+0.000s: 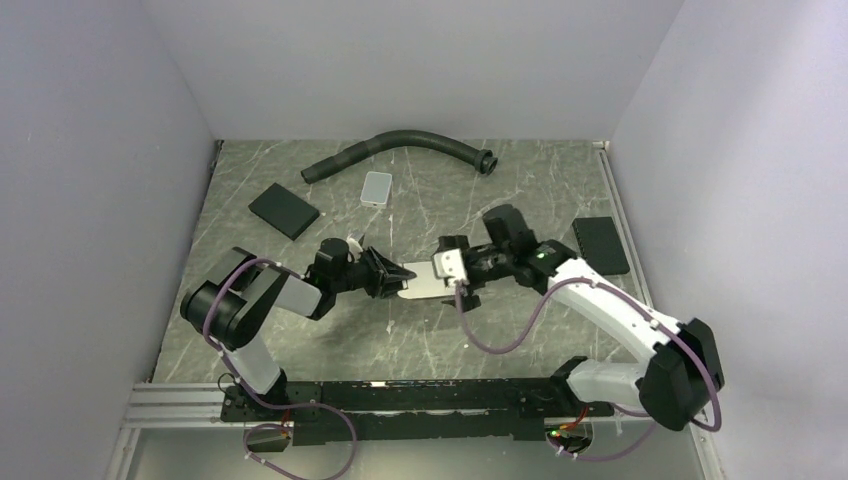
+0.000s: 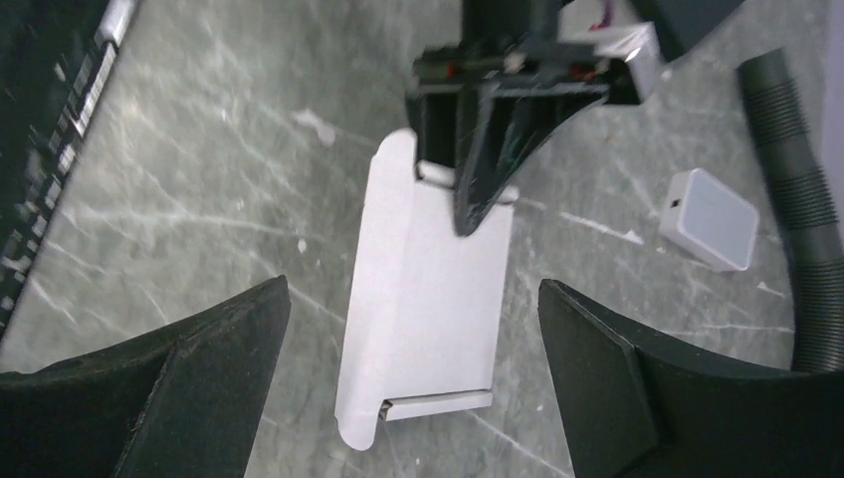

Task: Fold the paper box
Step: Close the paper box at the center of the board.

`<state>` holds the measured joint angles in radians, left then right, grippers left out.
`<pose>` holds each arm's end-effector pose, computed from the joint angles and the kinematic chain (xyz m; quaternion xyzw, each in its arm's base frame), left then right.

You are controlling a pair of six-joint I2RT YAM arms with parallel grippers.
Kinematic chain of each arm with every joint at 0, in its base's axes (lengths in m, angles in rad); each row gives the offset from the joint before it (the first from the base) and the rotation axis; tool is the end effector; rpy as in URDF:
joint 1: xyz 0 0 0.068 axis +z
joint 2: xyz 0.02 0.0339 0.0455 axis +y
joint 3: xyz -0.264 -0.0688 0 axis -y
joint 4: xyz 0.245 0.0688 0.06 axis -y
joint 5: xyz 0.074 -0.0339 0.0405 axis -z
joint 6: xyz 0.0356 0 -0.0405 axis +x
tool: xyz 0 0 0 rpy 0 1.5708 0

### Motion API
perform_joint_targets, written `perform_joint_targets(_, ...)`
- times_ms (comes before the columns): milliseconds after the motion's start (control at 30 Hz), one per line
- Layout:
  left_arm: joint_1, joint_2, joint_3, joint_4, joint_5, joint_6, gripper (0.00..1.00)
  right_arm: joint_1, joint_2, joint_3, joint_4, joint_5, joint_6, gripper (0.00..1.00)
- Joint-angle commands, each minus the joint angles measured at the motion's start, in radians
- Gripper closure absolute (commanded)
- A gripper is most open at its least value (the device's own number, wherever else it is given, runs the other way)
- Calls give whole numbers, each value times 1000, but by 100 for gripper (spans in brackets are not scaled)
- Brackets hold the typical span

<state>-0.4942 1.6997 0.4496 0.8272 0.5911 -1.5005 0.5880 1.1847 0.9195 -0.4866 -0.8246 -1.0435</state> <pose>0.2393 -0.1515 0.1192 -0.2488 0.7800 -0.5690 0.0763 0.1889 0.1573 0.2847 -0.7214 0.4598 0.2757 0.4384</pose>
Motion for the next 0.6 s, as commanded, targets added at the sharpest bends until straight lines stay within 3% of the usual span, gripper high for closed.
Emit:
perform_joint_targets(0, 5, -34, 19, 10, 49, -114, 79, 104, 29, -85, 130, 256, -140, 1)
perform_joint_targets(267, 16, 8, 9, 111, 73, -250, 78, 218, 27, -241, 397, 499, -147, 3)
perform_joint_targets(567, 16, 101, -2, 293, 100, -324, 77, 260, 57, -305, 577, 636, -182, 20)
